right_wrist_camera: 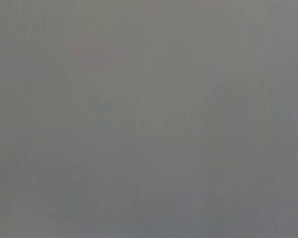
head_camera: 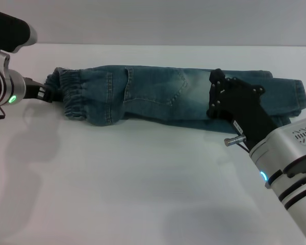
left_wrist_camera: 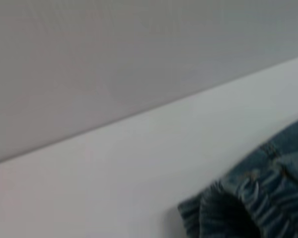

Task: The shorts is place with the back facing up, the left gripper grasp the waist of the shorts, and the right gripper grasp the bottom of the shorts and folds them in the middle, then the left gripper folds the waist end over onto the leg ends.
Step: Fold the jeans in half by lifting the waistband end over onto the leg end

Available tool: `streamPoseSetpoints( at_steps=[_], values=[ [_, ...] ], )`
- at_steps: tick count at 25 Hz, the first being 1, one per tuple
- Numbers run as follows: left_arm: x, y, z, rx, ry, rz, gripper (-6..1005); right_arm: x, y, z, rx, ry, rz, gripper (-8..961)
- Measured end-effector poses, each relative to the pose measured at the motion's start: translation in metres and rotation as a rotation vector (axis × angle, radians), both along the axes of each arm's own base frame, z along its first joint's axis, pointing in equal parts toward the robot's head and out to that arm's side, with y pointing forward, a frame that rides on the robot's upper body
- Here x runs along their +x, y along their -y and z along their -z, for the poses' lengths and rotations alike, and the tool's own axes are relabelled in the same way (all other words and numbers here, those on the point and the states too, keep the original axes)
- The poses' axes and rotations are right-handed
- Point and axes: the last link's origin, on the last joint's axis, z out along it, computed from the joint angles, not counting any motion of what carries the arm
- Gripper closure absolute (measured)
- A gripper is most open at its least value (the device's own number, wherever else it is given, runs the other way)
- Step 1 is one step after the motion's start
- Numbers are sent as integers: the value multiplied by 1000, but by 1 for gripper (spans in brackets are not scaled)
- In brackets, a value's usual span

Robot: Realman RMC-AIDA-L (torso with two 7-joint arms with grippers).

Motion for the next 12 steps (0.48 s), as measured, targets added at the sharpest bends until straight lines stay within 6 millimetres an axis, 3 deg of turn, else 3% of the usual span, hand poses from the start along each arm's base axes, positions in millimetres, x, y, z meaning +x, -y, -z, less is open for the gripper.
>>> streamPoseSetpoints(
  at_steps=[12],
  values=[
    [2,13,-3,-75,-23,-47,166,0,-3,1,-18,12,0,954]
  ],
)
